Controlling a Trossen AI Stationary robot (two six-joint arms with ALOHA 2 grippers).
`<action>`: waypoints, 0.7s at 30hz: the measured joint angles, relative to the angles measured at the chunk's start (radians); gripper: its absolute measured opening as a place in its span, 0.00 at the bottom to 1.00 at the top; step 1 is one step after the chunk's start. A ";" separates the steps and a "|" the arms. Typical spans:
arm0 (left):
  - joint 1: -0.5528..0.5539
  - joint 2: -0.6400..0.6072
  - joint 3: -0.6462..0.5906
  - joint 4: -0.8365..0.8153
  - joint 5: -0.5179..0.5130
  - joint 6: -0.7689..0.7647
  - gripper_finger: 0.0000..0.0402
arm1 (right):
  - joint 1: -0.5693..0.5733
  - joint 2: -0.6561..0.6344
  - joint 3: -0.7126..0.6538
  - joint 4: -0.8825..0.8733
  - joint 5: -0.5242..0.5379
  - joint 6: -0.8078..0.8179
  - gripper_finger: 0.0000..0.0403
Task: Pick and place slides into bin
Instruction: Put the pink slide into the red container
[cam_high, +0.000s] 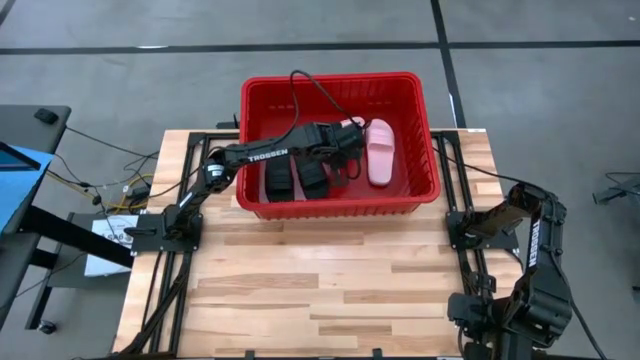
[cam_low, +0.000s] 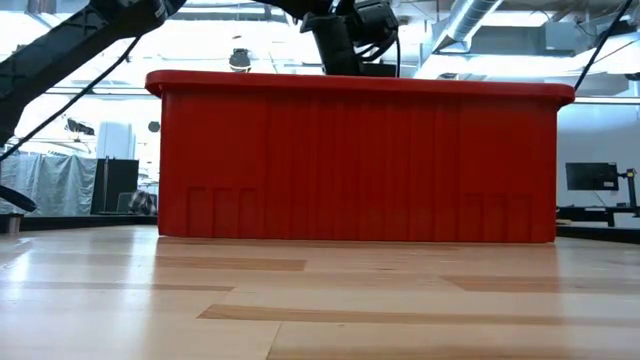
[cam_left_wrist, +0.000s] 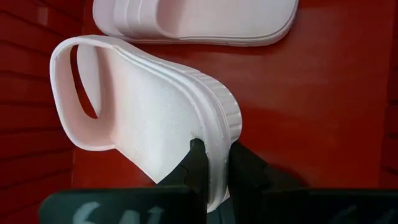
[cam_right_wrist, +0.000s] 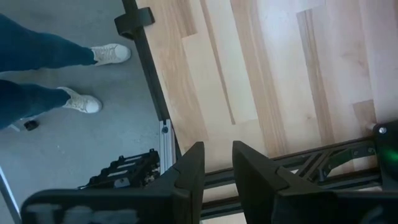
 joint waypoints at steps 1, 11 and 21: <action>0.001 0.000 0.000 0.000 0.000 0.000 0.05 | 0.000 0.000 0.000 0.000 0.000 0.000 0.19; 0.009 0.000 0.000 0.000 -0.001 0.002 0.06 | 0.000 0.000 0.000 0.000 0.000 0.000 0.19; 0.009 0.000 0.000 0.006 -0.001 0.019 0.07 | 0.000 0.000 0.000 0.000 0.000 0.000 0.19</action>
